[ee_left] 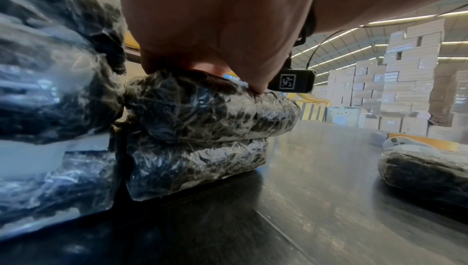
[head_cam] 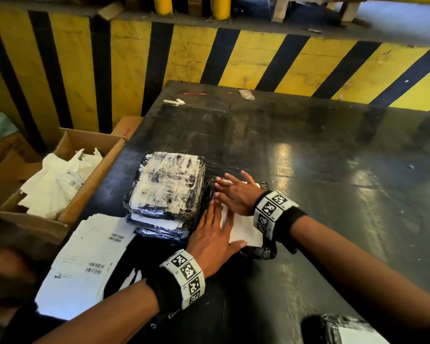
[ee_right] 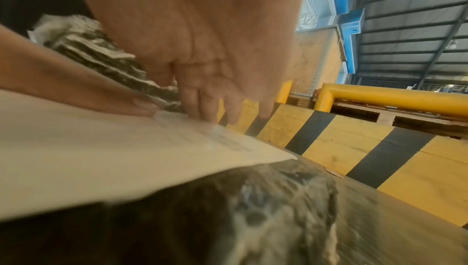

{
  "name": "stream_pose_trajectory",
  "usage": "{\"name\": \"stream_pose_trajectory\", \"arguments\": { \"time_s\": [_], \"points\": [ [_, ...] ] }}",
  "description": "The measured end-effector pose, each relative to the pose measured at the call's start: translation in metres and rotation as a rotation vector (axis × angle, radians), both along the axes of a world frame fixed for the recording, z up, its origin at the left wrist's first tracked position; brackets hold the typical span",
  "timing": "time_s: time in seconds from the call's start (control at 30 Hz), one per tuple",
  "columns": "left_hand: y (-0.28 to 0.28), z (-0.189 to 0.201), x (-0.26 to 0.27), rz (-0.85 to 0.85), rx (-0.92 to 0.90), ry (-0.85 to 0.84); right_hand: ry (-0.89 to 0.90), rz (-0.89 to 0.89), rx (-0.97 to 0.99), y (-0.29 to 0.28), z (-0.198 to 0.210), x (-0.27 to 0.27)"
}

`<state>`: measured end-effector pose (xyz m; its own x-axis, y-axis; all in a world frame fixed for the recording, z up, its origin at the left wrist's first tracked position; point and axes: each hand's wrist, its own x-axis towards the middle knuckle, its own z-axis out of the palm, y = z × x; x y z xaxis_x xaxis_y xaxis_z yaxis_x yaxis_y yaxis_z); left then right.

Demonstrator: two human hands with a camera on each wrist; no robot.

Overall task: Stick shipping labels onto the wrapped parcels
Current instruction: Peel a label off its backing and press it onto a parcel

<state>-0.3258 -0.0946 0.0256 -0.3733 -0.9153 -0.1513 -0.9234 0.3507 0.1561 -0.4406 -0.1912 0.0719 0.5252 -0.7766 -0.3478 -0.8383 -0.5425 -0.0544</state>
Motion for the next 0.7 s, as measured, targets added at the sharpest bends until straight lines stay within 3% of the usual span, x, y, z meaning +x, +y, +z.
{"name": "stream_pose_trajectory", "arguments": {
  "time_s": [0.13, 0.4, 0.7],
  "points": [
    [0.002, -0.002, 0.000, 0.018, 0.014, 0.015, -0.023, 0.016, -0.016, 0.004, -0.005, -0.007],
    [0.003, -0.002, -0.001, 0.030, 0.042, -0.010, -0.130, -0.057, -0.041, 0.057, -0.023, -0.096],
    [0.001, -0.008, 0.000, 0.007, 0.019, -0.019, -0.146, -0.042, -0.164, 0.095, -0.034, -0.063]
  ]
}}
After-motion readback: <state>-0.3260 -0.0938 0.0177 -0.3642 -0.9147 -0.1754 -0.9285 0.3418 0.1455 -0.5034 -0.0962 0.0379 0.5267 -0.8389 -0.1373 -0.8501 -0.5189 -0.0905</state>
